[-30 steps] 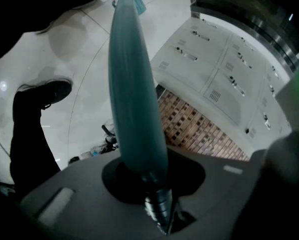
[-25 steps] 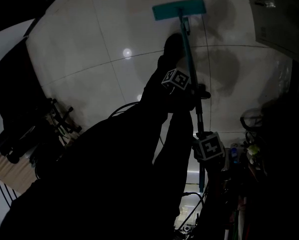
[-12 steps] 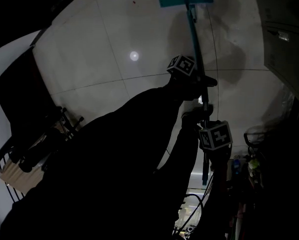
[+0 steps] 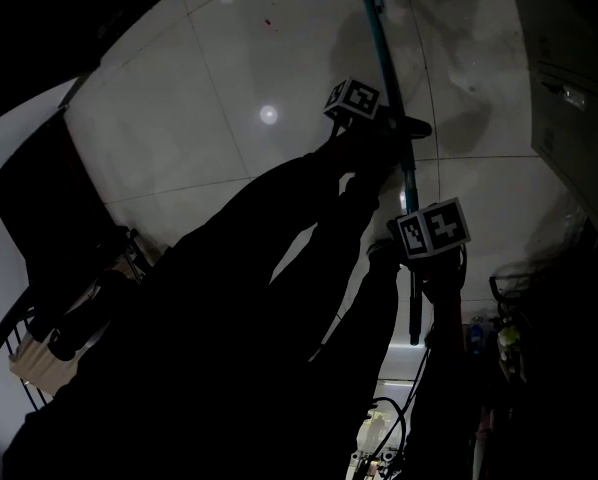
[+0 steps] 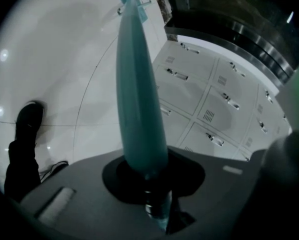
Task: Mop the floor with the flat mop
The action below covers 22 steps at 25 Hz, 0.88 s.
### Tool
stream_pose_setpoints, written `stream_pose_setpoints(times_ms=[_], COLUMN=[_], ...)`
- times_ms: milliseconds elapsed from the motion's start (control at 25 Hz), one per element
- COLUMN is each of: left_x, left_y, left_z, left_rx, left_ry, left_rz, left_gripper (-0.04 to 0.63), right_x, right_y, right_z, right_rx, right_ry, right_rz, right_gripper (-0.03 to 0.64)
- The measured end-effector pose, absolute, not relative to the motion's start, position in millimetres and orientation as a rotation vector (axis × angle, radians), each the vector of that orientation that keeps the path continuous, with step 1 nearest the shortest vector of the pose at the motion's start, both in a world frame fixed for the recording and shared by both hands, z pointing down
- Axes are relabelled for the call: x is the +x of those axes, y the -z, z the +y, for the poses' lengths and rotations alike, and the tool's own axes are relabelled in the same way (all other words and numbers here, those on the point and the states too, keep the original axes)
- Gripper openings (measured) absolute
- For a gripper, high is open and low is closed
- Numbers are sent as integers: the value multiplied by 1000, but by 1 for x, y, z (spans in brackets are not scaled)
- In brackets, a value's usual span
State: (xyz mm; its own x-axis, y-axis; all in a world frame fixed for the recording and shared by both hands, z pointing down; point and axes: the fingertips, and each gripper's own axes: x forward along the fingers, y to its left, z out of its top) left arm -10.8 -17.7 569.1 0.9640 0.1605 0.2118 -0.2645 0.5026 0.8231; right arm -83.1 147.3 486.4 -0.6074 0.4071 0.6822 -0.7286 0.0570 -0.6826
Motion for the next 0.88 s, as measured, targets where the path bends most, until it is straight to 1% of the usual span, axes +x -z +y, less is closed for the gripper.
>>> stream_pose_setpoints(times_ms=[80,400,680,880], left_x=[-12,-16,-15,-2], left_y=[-573,-571,-558,-544], left_z=[-25,-16,39,101], left_rx=[1018,1024,1024,1013], left_ry=[-247,-243,-241,-245], left_rz=[-126,-169,-173,-163], left_gripper=[79,77,78,78], right_x=[-85,-97,-102,-86], right_y=[-490,-484,-464,-450], right_z=[140,151,203,265], right_rx=[357,328,311,296], right_ry=[-1717,-1815,-1849,-1834], right_rz=[-1485,-1529,-1558,-1558], right_gripper=[46,51,48,46])
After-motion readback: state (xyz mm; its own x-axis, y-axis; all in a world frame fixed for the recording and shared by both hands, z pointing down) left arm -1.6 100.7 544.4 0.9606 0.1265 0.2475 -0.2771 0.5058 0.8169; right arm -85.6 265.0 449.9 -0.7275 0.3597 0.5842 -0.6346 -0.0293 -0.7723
